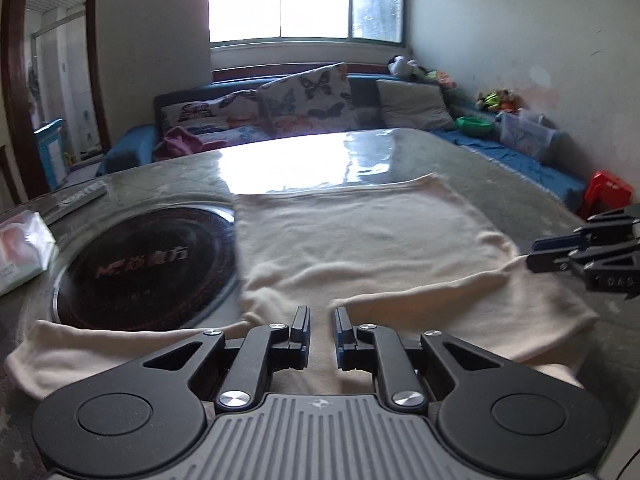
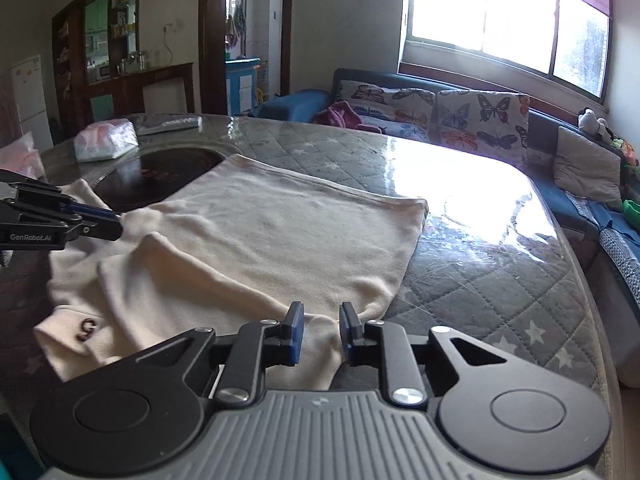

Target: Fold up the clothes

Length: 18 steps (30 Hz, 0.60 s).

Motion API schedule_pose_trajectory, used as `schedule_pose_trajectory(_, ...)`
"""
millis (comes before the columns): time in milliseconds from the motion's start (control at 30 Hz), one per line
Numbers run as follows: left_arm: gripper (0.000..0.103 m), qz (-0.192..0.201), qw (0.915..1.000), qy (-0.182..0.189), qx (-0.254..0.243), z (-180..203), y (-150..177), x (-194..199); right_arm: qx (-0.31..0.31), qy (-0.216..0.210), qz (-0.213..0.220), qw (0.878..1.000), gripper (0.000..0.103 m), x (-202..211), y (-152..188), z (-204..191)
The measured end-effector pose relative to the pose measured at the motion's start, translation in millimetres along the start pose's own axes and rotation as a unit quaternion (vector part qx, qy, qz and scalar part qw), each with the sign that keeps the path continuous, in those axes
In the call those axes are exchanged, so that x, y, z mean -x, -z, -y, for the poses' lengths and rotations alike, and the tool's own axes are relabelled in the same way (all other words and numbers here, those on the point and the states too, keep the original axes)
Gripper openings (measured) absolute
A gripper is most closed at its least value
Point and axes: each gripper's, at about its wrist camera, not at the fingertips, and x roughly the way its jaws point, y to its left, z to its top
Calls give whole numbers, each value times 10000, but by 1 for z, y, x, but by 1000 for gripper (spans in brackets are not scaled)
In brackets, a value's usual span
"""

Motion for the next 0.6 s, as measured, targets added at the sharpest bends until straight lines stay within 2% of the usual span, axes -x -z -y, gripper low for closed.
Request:
schedule_pose_trajectory(100, 14, -79, 9992, 381, -58, 15, 5, -3, 70, -69, -35, 9999, 33, 9, 8, -10)
schedule_pose_trajectory(200, 14, -247, 9984, 473, -189, 27, 15, -12, 125, -128, -85, 9998, 34, 16, 16, -19)
schedule_pose_trajectory(367, 15, -289, 9984, 440, -195, 25, 24, -7, 189, -103, -311, 9993, 35, 16, 29, -23)
schedule_pose_trajectory(500, 15, -282, 9991, 329, -30, 14, 29, 4, 223, -327, -192, 9990, 35, 13, 10, -25)
schedule_pose_trajectory(567, 20, -272, 9993, 229, 90, 8, 31, 9, 209, -509, -120, 9984, 35, 8, -2, -26)
schedule_pose_trajectory(600, 27, -261, 9994, 170, 143, 5, 32, 11, 213, -602, -103, 9979, 35, 3, -8, -28)
